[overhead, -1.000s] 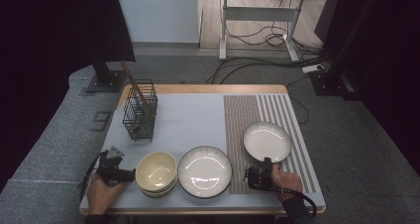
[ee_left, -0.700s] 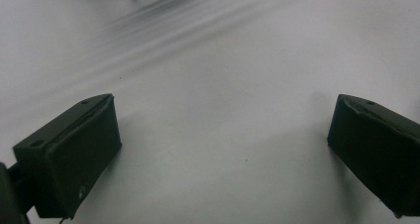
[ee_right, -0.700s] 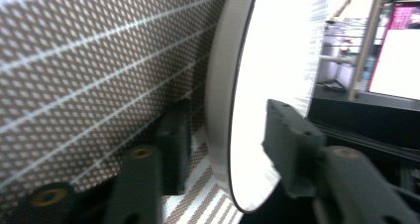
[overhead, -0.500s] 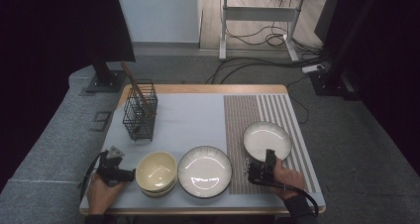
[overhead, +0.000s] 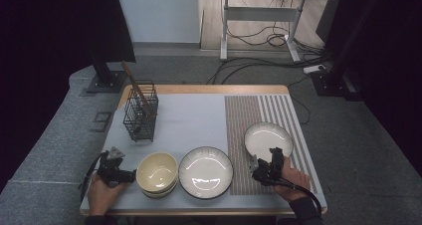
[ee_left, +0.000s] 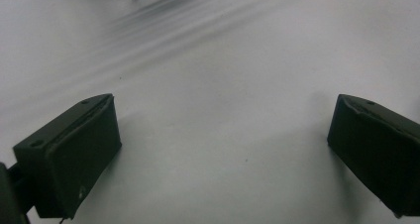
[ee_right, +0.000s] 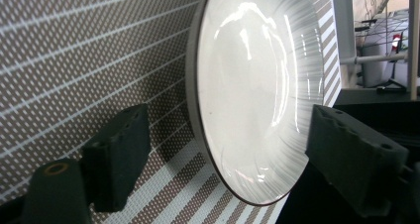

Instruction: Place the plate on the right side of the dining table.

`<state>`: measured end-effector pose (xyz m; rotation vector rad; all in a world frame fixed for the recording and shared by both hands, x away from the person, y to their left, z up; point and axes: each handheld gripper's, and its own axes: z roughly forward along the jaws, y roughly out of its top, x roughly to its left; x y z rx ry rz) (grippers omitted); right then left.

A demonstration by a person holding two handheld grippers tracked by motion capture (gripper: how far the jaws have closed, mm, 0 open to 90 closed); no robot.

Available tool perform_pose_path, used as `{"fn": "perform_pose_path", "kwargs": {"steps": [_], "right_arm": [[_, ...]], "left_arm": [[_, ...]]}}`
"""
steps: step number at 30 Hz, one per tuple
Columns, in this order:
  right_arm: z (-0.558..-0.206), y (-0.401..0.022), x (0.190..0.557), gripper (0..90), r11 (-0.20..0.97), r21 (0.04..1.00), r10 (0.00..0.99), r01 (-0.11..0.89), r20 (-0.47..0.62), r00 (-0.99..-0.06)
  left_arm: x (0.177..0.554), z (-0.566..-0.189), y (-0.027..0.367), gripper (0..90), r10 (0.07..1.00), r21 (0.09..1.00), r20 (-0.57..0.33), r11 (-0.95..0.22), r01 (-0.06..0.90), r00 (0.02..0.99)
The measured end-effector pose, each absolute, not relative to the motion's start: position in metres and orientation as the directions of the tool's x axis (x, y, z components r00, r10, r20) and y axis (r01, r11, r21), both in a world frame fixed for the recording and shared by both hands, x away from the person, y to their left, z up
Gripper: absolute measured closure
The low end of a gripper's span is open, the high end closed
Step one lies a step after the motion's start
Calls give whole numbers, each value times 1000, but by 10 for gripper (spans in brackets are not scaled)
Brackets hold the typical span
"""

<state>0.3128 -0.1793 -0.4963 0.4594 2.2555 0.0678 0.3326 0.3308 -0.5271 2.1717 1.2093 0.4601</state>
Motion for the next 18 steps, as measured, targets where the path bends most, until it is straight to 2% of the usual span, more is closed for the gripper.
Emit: {"fn": "perform_pose_path", "kwargs": {"steps": [1,6,11,15,18], "right_arm": [[-492,-183,313,133,920,236,386,314,-691,-611],[-486,-190,312,116,890,298,454,345,-646,-613],[-481,-202,310,88,822,424,566,380,-534,-628],[-478,-215,308,58,732,534,666,423,-435,-606],[-478,-224,306,32,681,579,715,449,-394,-577]], "left_arm": [[333,-527,331,0,852,653,9,-402,642,524],[333,-527,331,0,852,653,9,-401,642,524],[332,-527,331,0,852,653,9,-402,642,524],[332,-527,331,0,852,653,9,-401,642,523],[333,-527,331,0,852,653,9,-402,642,524]]}}
